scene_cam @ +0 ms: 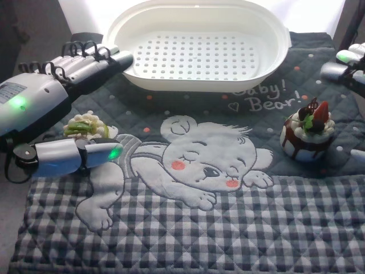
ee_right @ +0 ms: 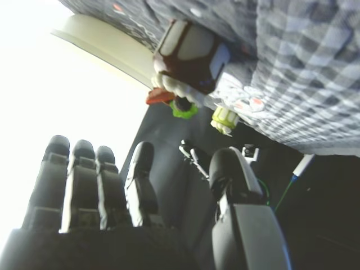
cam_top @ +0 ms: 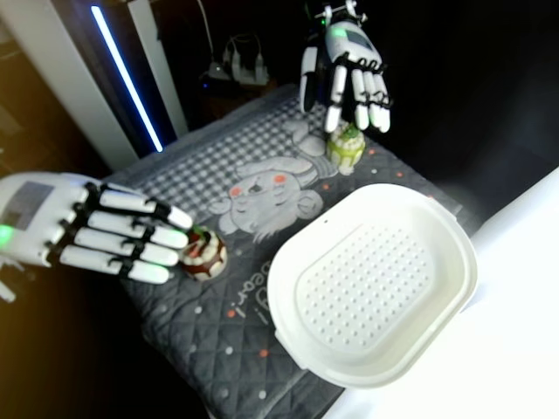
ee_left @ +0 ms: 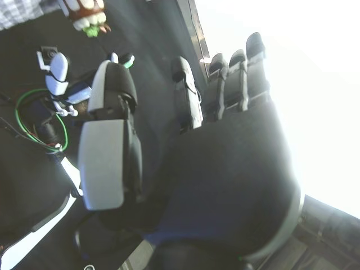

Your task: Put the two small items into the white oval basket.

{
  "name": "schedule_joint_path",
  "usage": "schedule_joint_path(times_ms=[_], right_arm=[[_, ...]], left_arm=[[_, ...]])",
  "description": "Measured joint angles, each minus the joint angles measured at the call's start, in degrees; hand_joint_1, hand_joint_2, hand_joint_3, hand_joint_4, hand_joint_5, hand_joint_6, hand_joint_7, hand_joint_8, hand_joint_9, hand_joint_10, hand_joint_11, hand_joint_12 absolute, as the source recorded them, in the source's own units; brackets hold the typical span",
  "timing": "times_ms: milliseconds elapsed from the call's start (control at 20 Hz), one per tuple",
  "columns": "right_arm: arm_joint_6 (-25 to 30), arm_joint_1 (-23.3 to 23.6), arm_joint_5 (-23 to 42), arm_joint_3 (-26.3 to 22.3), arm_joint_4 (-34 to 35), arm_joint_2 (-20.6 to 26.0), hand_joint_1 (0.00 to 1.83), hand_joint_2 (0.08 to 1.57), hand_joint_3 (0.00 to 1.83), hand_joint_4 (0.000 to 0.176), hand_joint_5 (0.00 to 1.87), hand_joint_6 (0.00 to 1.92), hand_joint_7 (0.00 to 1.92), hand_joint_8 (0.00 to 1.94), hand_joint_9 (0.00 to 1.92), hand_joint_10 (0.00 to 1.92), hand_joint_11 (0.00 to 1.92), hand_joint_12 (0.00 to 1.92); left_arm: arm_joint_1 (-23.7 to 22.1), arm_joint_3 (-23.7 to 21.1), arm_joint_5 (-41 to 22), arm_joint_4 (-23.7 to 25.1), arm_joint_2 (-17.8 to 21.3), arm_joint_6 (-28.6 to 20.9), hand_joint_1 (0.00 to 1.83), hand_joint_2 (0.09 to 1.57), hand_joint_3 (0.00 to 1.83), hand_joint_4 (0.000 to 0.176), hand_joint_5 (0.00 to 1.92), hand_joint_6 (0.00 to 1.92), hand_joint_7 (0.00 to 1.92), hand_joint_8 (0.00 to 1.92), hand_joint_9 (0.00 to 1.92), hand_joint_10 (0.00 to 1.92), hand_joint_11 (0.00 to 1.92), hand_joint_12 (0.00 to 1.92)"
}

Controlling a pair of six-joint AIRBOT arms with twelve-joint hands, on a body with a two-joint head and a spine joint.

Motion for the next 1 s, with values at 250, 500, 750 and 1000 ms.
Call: schedule_joint_path(times_ms=[250,500,750,1000], right_arm=[[0.0,0.0,0.0,-0.1,0.1,0.0,0.76,1.18,0.00,0.043,0.00,0.00,0.00,0.00,0.00,0.00,0.00,0.00],[0.0,0.0,-0.9,1.0,1.5,-1.4,0.69,1.15,0.00,0.094,0.00,0.00,0.00,0.00,0.00,0.00,0.00,0.00],[0.0,8.6,-11.1,5.2,0.5,-5.7,0.70,1.13,0.00,0.101,0.00,0.00,0.00,0.00,0.00,0.00,0.00,0.00],[0.0,9.9,-13.6,5.5,-2.8,-8.0,0.71,1.12,0.00,0.084,0.00,0.00,0.00,0.00,0.00,0.00,0.00,0.00]], left_arm=[[-0.1,0.0,0.1,0.1,0.1,0.1,0.73,1.16,0.00,0.018,0.03,0.00,0.00,0.00,0.00,0.00,0.06,0.05],[-1.9,1.8,4.4,-0.8,-2.4,0.3,0.68,1.11,0.00,0.013,0.00,0.00,0.00,0.00,0.00,0.00,0.00,0.35],[-1.8,2.7,8.6,-1.9,-4.0,0.0,0.64,1.09,0.00,0.024,0.01,0.00,0.00,0.00,0.00,0.00,0.00,0.43],[-0.8,2.6,6.8,-4.4,-3.3,-0.2,0.68,1.10,0.00,0.099,0.00,0.00,0.00,0.00,0.00,0.00,0.00,0.21]])
